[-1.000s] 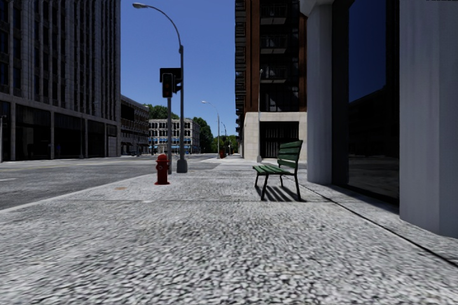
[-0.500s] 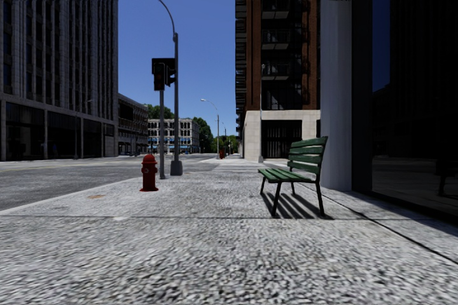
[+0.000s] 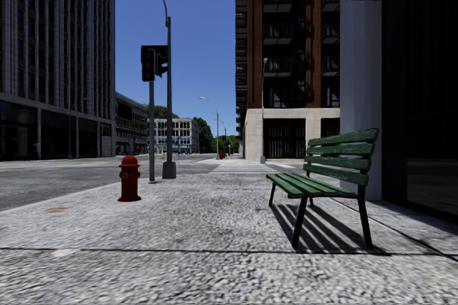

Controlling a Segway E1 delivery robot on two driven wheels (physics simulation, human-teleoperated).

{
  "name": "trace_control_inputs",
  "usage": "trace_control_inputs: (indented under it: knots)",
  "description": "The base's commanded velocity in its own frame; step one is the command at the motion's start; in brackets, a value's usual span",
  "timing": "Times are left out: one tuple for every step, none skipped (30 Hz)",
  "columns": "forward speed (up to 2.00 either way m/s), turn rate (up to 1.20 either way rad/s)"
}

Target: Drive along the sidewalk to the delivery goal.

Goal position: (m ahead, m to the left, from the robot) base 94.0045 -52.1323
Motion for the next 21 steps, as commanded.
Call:
trace_control_inputs:
  knots:
    - [2.00, 0.00]
    - [2.00, 0.02]
    - [2.00, 0.11]
    - [2.00, 0.16]
    - [2.00, 0.22]
    - [2.00, 0.22]
    - [2.00, 0.24]
    - [2.00, 0.24]
    - [2.00, 0.00]
    - [2.00, 0.00]
    - [2.00, 0.00]
    - [2.00, 0.00]
    - [2.00, 0.00]
    - [2.00, 0.00]
    - [2.00, 0.00]
    - [2.00, 0.00]
    - [2.00, 0.00]
    - [2.00, 0.00]
    - [2.00, 0.00]
    - [2.00, 0.00]
    - [2.00, 0.00]
